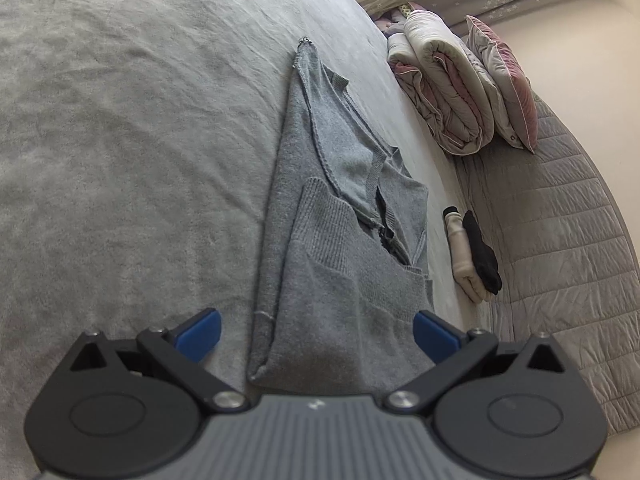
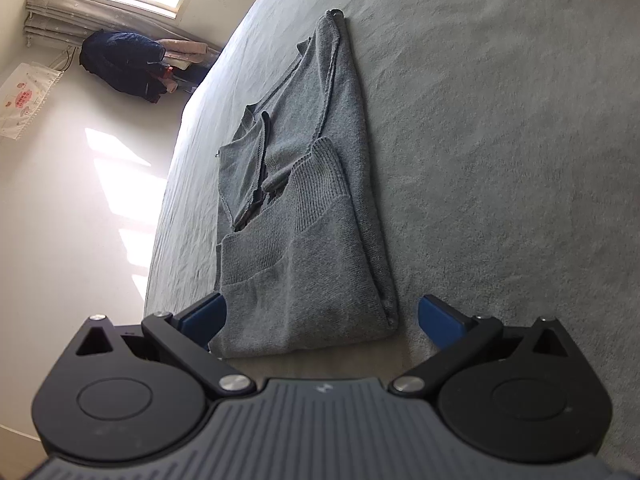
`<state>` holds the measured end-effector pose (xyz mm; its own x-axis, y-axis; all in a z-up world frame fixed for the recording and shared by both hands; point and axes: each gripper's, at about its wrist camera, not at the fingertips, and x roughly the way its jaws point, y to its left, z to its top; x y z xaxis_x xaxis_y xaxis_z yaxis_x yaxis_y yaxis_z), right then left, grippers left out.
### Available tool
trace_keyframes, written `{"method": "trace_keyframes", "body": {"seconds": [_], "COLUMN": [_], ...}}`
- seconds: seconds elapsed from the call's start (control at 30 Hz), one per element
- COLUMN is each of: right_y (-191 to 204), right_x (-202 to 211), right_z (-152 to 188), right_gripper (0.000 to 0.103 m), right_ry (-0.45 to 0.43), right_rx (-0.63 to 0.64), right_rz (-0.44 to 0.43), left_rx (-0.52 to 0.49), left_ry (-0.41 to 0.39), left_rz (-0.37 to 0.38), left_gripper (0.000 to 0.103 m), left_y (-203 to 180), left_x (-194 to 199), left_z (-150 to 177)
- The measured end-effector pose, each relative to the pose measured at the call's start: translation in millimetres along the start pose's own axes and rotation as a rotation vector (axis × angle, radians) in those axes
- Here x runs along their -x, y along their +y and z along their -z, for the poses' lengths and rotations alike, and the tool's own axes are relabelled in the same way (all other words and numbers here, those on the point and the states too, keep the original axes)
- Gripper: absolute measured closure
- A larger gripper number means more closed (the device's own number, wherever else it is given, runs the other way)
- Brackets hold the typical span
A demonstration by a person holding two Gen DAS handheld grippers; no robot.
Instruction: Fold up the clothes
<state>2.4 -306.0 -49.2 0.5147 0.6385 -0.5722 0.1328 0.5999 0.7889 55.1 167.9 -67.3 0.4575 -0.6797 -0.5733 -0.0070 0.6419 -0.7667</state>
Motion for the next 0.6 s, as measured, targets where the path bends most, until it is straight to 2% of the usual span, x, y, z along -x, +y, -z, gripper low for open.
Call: {"method": "trace_keyframes", "body": {"seconds": [0.13, 0.3, 0.47, 0.53, 0.6], "right_y": [1, -2, -11, -11, -11], "right_x": [-7, -14, -11, -12, -12], "right_z": [0, -3, -4, -4, -4], "right_gripper": [0.0, 0.004, 0.021, 0.025, 0.029], "right_ry": [0.008, 0.009, -0.014, -0.016, -0.018], "right_rx": [0.017, 0.017, -0.009, -0.005, -0.002], "right_rz": [-0.007, -0.034, -0.041, -0.046, -0.044], "left_rx": [-0.005, 0.005, -0.022, -0.045, -0.057], "left_ry": [0.028, 0.037, 0.031, 0.032, 0.047], "left_rz": [0.025, 0.095, 0.122, 0.125, 0.127], "left_gripper": [0.001, 0.001, 0.003, 0.009, 0.022], "left_y": [1, 7, 8, 5, 4], "left_x": [-8, -17, -18, -20, -24], "left_z": [-1, -2, 1, 3, 5]}}
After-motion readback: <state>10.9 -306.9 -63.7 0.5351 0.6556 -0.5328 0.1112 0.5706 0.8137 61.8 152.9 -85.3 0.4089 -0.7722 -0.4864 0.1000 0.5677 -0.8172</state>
